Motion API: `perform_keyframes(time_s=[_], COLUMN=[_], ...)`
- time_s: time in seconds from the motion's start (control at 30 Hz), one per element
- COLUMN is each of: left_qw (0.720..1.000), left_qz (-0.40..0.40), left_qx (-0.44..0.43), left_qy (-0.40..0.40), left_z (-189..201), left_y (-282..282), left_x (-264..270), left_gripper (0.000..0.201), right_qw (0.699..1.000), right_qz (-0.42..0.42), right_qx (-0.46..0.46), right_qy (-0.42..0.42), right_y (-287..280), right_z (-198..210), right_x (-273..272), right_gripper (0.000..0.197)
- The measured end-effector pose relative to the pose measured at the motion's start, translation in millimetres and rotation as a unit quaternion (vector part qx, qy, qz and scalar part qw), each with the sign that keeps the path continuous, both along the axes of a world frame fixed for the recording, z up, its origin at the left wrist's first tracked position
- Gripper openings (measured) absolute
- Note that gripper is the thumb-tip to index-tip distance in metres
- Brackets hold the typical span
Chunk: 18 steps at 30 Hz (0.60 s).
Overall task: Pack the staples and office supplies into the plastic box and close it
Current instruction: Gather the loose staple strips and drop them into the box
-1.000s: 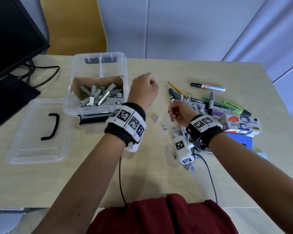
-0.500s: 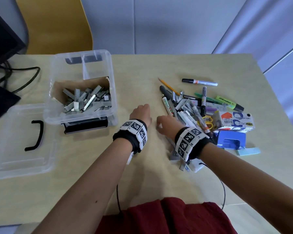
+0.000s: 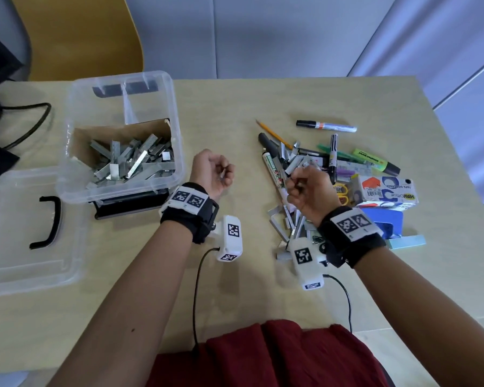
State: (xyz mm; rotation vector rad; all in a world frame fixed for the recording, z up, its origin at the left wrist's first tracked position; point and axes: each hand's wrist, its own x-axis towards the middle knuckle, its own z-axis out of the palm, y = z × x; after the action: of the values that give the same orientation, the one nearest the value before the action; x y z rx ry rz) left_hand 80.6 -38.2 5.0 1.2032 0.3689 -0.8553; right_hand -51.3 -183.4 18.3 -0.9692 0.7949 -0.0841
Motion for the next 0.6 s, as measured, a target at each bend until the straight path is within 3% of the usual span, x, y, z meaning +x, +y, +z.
perform_keyframes(time_s=[0.07,0.1,0.17,0.2,0.3,0.43,0.5,0.53,0.6], left_qw=[0.981,0.940,0.824,0.786,0.720,0.679,0.669,0.672,0.703], left_qz=[-0.073,-0.129,-0.227,-0.260,-0.324,-0.353,-0.363,-0.360,-0.338], left_qx=[0.151,0.265,0.436,0.469,0.505,0.531,0.528,0.526,0.518], left_qy=[-0.099,-0.170,-0.281,-0.307,-0.349,-0.364,-0.377,-0.378,-0.351], left_z=[-1,-3,-8,-10,-17,-21,-21,-20,-18], left_y=[-6,-9,-13,-15,-19,-28,-31,-32,-32], left_x=[5,7,7,6,2,1,-2,-4,-3], left_gripper=[0.033,0.030,0.020,0.026,0.044,0.039,0.032,0.031,0.033], right_qw=[0.981,0.951,0.874,0.835,0.736,0.637,0.629,0.651,0.759], right_qz=[0.036,0.071,0.159,0.218,0.366,0.424,0.414,0.402,0.353], right_qx=[-0.182,-0.289,-0.444,-0.488,-0.531,-0.588,-0.603,-0.590,-0.503], right_qy=[0.053,0.080,0.113,0.130,0.207,0.260,0.263,0.257,0.214], right_y=[1,2,7,11,21,33,35,34,26], right_z=[-7,-10,-15,-18,-20,-19,-20,-20,-20], right_x=[-2,-4,-9,-11,-17,-19,-19,-18,-16], right_gripper=[0.029,0.030,0.034,0.032,0.017,0.025,0.021,0.019,0.014])
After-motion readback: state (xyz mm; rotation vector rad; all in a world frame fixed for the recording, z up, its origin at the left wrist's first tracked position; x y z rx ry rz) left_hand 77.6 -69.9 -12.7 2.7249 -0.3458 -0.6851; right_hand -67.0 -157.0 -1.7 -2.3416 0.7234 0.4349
